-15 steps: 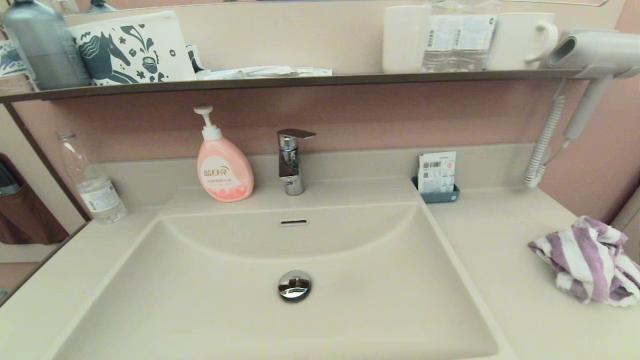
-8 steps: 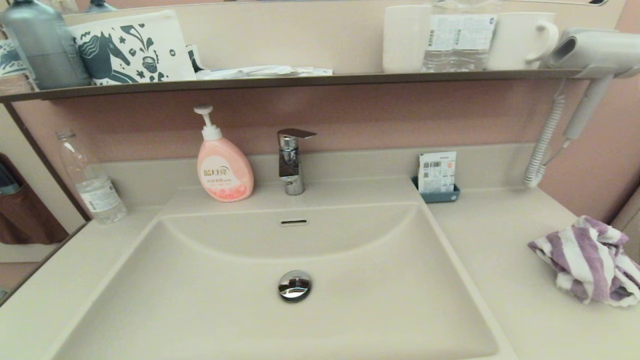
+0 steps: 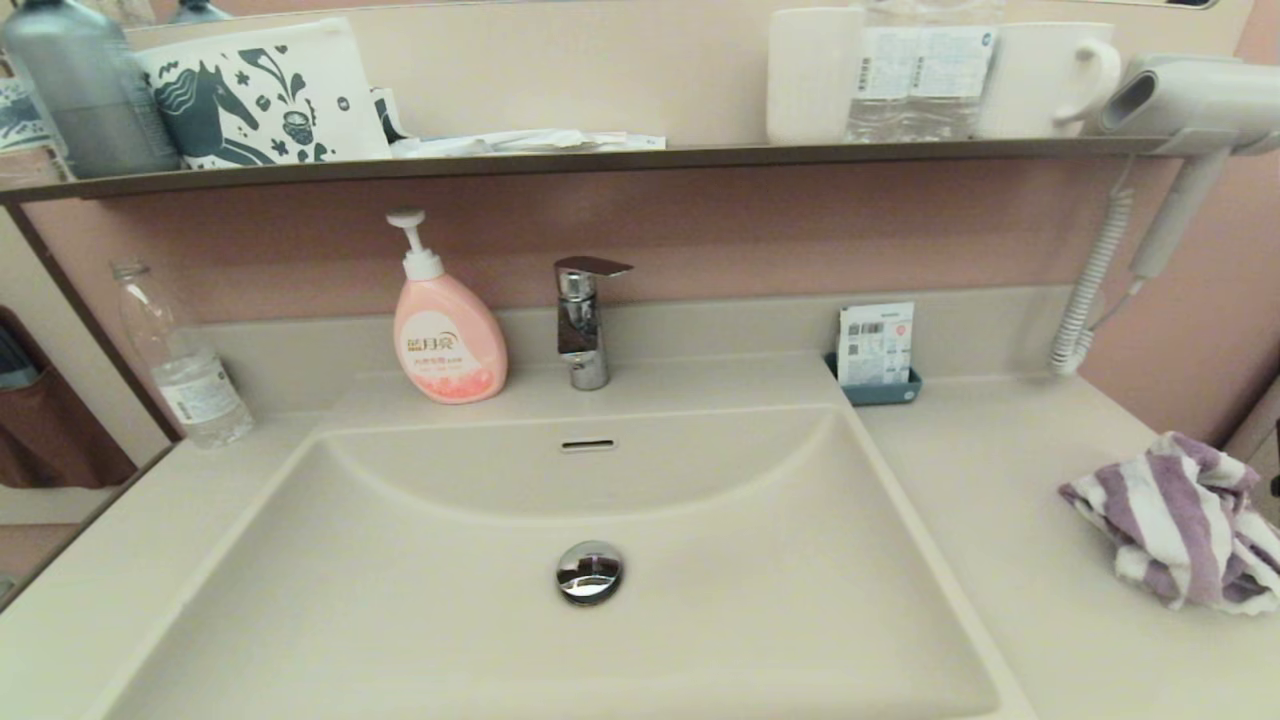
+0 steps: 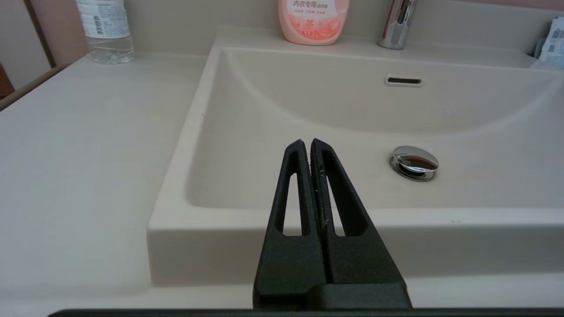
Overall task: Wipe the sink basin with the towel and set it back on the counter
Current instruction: Pick up the cloth
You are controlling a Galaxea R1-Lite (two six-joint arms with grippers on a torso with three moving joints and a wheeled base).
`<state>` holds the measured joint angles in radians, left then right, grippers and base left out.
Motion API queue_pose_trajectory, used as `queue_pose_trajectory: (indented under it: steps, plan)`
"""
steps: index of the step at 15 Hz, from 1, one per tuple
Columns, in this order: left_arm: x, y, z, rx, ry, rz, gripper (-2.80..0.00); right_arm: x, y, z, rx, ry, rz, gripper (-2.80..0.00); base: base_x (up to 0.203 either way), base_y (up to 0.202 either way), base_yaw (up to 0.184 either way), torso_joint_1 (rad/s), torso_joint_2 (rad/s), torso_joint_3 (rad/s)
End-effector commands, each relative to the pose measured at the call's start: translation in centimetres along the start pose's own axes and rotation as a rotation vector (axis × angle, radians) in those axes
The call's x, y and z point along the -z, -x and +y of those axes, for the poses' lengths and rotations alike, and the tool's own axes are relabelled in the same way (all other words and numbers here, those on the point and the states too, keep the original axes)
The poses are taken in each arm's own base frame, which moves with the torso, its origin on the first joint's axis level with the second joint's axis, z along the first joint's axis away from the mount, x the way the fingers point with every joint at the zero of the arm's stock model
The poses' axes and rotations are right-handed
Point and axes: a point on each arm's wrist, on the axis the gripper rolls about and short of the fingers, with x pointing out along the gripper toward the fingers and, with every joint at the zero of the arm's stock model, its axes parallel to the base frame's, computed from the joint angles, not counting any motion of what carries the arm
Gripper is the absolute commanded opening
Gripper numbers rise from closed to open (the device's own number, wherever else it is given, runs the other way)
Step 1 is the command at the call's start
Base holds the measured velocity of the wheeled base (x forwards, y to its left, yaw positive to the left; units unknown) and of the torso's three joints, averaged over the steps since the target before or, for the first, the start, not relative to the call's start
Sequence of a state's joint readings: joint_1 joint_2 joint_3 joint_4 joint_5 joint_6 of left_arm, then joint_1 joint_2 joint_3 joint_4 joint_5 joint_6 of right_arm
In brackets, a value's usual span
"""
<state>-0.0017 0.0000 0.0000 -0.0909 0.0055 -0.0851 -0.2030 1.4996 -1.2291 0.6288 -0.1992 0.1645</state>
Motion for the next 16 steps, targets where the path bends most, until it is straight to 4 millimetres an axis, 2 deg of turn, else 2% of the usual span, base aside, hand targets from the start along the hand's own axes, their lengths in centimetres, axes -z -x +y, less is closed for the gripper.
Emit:
queue_pose_trajectory:
  steps: [1, 4, 7, 9, 13, 16]
  plan:
    - [0.0, 0.0, 0.0, -0.001, 0.000, 0.000, -2.80, -0.8, -1.5, 0.4, -0.035, 0.003, 0.012, 0.00, 0.000, 0.000, 0.000, 0.000, 0.00, 0.000]
    - [0.0, 0.0, 0.0, -0.001, 0.000, 0.000, -2.80, -1.4, -0.1, 1.2, -0.123, 0.071, 0.012, 0.00, 0.000, 0.000, 0.000, 0.000, 0.00, 0.000]
    - [0.0, 0.0, 0.0, -0.001, 0.001, 0.000, -2.80, -1.3, -0.3, 3.0, -0.165, 0.120, 0.024, 0.00, 0.000, 0.000, 0.000, 0.000, 0.00, 0.000]
    - [0.0, 0.0, 0.0, -0.001, 0.000, 0.000, -2.80, -1.2, -1.2, 3.8, -0.165, 0.146, 0.053, 0.00, 0.000, 0.000, 0.000, 0.000, 0.00, 0.000]
    - [0.0, 0.0, 0.0, -0.001, 0.001, 0.000, -2.80, -1.4, -3.3, 3.5, -0.069, 0.137, 0.095, 0.00, 0.000, 0.000, 0.000, 0.000, 0.00, 0.000]
    - [0.0, 0.0, 0.0, -0.001, 0.001, 0.000, -2.80, -1.8, -3.6, 2.7, 0.002, 0.142, 0.086, 0.00, 0.000, 0.000, 0.000, 0.000, 0.00, 0.000]
